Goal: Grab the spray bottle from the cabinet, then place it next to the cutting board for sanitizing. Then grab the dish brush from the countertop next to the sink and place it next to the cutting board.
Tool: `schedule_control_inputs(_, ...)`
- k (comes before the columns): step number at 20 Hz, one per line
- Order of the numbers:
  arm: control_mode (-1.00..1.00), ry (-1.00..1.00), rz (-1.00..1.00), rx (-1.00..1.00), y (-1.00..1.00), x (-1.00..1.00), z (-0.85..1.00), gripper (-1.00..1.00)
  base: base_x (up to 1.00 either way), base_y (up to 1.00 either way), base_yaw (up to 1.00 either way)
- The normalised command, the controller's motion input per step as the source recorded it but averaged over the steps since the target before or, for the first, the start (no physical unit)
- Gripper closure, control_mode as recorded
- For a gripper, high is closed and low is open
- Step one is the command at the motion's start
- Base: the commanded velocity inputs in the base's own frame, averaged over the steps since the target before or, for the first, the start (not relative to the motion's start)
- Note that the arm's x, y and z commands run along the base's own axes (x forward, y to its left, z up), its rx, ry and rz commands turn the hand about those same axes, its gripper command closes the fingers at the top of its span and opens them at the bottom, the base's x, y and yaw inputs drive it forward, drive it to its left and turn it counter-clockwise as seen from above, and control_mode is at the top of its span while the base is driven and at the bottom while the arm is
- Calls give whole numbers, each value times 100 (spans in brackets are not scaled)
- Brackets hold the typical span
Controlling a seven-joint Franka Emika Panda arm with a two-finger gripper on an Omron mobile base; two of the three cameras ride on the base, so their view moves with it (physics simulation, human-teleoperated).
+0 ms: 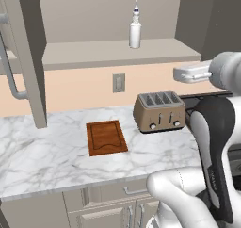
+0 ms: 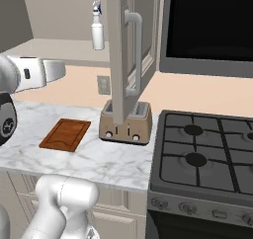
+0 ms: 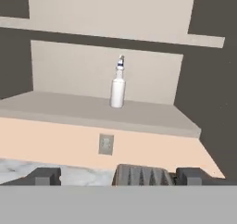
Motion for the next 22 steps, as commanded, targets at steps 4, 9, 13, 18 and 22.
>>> schedule_control_inputs(4,-100,-52,0,0,0,0,76,-100,0,0,0)
schedule_control_inputs(9,-100,-14,-1,0,8,16,30,-100,0,0,0)
schedule_control_inputs(13,-100,21,0,0,18,57,0,-100,0,0,0)
schedule_control_inputs(18,-100,2,0,0,0,62,3,-100,0,0,0)
schedule_control_inputs(22,-100,0,2,0,0,55,-9,-100,0,0,0)
